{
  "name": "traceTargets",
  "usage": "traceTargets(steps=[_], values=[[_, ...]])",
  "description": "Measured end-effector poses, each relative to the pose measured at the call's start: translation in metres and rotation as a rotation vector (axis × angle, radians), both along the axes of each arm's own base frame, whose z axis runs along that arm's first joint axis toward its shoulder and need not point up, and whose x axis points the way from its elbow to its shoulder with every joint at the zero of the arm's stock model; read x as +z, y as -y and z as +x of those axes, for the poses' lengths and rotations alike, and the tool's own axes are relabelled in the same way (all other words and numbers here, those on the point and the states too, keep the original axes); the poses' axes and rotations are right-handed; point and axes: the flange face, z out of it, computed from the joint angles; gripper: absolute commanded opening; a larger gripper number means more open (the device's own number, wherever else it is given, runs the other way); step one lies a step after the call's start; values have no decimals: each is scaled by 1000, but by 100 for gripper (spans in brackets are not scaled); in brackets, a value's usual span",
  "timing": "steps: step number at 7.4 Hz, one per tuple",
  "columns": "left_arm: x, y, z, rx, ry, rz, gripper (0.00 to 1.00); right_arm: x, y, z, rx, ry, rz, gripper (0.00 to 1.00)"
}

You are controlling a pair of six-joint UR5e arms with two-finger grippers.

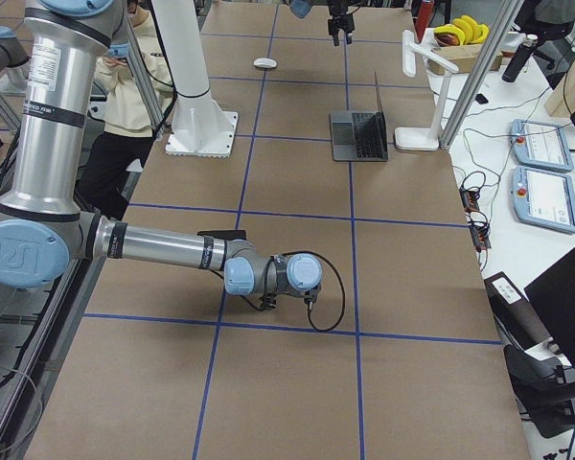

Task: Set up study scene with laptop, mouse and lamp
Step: 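Lower the right gripper and grasp the black mouse pad's edge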

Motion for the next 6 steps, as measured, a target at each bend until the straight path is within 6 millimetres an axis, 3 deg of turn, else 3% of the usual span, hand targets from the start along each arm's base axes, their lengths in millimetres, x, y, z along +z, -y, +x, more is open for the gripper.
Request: traceTargets(steps=[6], values=[[-2, -1, 0, -2, -1, 4, 100, -31, -24, -58, -143, 164, 80, 99]])
